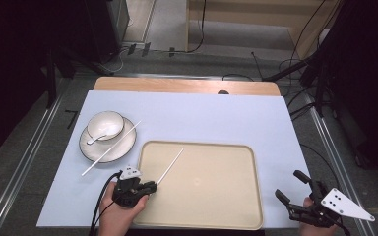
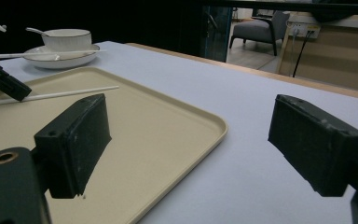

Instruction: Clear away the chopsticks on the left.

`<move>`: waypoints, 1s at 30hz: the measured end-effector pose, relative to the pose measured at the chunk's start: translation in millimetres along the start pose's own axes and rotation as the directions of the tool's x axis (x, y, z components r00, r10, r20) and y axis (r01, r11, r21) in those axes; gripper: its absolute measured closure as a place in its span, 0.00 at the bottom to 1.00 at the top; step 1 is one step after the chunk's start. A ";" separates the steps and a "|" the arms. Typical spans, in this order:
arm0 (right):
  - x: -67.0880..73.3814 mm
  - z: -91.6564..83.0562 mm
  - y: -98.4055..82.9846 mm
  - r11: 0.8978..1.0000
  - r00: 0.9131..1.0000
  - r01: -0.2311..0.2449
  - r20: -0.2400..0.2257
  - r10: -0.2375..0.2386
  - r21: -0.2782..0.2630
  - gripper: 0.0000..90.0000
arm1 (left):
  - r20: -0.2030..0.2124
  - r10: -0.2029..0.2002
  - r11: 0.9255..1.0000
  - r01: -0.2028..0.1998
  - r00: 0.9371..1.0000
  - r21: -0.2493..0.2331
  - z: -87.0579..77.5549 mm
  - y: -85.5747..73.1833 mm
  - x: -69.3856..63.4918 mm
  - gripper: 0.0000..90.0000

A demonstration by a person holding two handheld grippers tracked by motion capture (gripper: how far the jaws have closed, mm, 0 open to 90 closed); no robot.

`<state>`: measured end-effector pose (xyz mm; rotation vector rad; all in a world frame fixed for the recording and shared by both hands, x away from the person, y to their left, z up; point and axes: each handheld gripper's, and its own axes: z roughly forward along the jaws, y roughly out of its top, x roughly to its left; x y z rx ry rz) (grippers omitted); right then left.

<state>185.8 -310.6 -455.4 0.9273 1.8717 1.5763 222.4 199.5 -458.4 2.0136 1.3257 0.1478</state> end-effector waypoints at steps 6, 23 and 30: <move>-1.0 -3.3 0.9 1.000 1.000 0.003 0.003 -0.003 -0.013 0.14 | 0.038 -0.009 1.000 0.010 0.999 -0.017 -5.5 13.9 5.5 0.84; -4.4 -2.2 -1.8 1.000 1.000 -0.014 -0.018 0.014 -0.002 0.14 | 0.099 0.085 0.994 -0.091 0.991 0.057 51.6 69.2 -13.7 1.00; -4.5 -1.4 -2.1 1.000 1.000 -0.012 -0.023 0.012 -0.001 0.14 | 0.093 0.084 0.992 -0.091 0.992 0.082 69.4 76.2 -14.5 1.00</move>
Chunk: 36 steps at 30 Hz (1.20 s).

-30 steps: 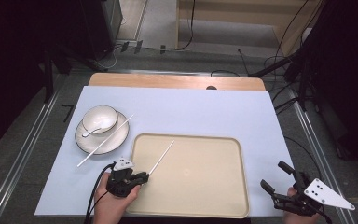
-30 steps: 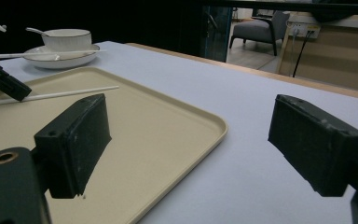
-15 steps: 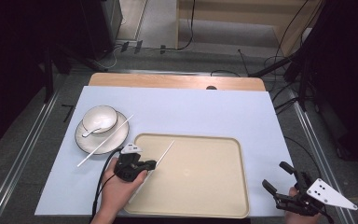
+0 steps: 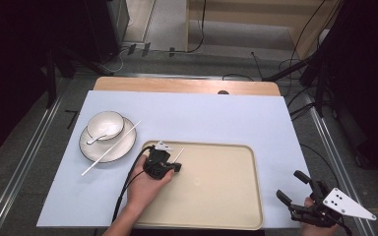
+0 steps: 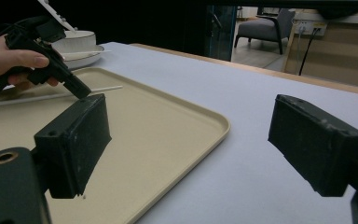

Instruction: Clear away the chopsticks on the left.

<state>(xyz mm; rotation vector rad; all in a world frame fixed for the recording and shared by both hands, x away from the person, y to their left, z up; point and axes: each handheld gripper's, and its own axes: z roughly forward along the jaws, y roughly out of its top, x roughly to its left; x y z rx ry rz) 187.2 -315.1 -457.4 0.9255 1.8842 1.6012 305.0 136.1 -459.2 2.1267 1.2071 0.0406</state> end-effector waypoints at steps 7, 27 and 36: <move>0.9 -0.4 0.5 1.000 1.000 0.001 -0.001 -0.001 -0.001 0.14 | -0.028 -0.020 1.000 0.019 0.999 -0.016 -1.4 1.4 7.4 1.00; 1.9 1.5 -0.3 1.000 1.000 0.001 -0.006 -0.001 0.008 0.14 | -0.109 -0.102 0.994 0.096 0.989 -0.052 -25.5 -9.5 40.2 1.00; 1.9 2.0 -0.8 1.000 1.000 0.000 -0.007 0.000 0.009 0.14 | -0.125 -0.127 0.990 0.118 0.984 -0.075 -37.6 -20.5 50.8 1.00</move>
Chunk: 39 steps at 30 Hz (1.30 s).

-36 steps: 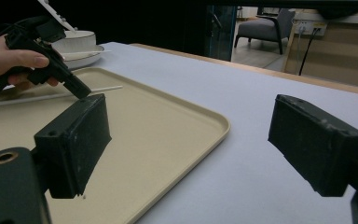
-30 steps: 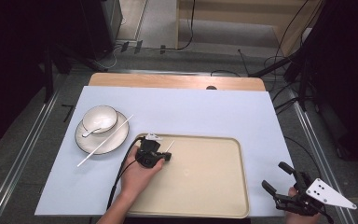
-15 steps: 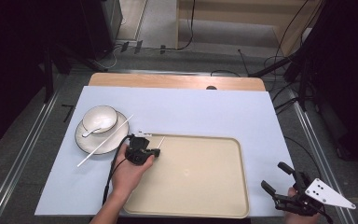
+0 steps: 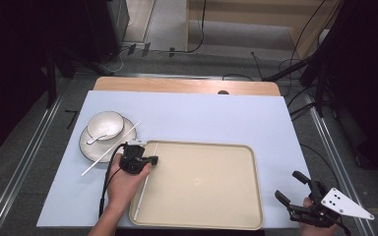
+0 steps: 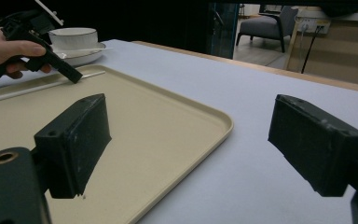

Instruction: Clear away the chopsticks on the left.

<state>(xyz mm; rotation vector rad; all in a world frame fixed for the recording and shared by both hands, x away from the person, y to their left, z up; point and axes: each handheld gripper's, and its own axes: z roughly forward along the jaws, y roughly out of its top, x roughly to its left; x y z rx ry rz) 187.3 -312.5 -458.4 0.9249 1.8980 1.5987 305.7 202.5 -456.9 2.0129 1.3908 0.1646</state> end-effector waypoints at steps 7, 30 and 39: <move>0.4 0.6 -0.3 1.000 1.000 0.003 0.000 -0.003 0.004 0.14 | -0.006 -0.001 1.000 0.001 1.000 -0.010 -6.7 -6.8 4.5 1.00; 0.6 0.4 -1.2 1.000 1.000 0.005 0.006 -0.005 0.012 0.14 | -0.028 0.023 0.999 -0.024 0.999 -0.024 -13.2 -15.4 3.2 1.00; -0.1 0.1 -1.3 1.000 1.000 0.006 0.004 -0.006 0.011 0.14 | -0.018 0.041 0.998 -0.042 0.999 -0.044 -20.8 -13.1 4.4 0.94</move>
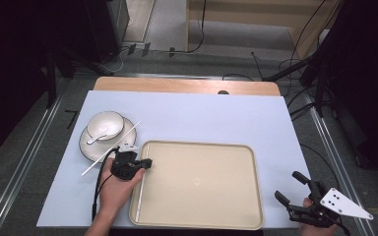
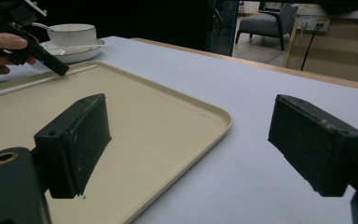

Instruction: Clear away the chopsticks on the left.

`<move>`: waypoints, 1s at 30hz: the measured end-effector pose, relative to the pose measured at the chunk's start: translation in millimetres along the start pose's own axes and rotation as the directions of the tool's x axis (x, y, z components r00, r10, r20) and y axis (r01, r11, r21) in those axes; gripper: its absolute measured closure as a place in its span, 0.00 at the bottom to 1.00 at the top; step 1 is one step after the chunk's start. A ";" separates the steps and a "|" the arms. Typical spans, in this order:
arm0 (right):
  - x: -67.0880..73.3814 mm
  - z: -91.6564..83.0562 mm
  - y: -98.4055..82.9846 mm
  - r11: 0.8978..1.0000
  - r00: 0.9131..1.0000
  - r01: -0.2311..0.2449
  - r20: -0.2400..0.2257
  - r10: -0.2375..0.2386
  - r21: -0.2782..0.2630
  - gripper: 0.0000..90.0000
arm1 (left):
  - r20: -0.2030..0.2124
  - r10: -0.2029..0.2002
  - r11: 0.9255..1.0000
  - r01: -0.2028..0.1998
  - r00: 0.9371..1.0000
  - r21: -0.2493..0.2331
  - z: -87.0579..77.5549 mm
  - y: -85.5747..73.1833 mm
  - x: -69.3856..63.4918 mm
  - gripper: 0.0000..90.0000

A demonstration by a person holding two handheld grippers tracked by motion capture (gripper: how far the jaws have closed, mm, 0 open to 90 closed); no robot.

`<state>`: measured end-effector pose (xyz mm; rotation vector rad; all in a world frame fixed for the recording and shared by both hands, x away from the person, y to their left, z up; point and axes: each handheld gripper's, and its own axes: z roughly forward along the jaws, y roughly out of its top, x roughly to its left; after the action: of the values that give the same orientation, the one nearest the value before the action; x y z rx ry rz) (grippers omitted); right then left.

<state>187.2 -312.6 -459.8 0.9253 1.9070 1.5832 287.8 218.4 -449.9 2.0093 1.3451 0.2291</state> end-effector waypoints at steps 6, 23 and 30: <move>0.6 1.0 0.1 1.000 1.000 -0.002 -0.002 0.002 0.001 0.14 | 0.003 -0.003 0.999 0.003 1.000 -0.034 -13.9 3.1 6.8 0.87; 1.8 0.3 0.9 1.000 1.000 0.003 0.002 -0.003 -0.007 0.14 | -0.121 -0.031 0.997 0.023 0.992 -0.073 -51.8 7.1 48.4 0.79; 1.7 0.7 0.7 1.000 1.000 0.004 0.002 -0.004 -0.005 0.14 | -0.164 -0.043 0.996 0.030 0.986 -0.079 -61.9 6.1 63.0 0.75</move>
<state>186.7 -310.8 -459.1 0.9194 1.9024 1.5833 289.5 299.5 -414.4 1.9352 1.4515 0.4325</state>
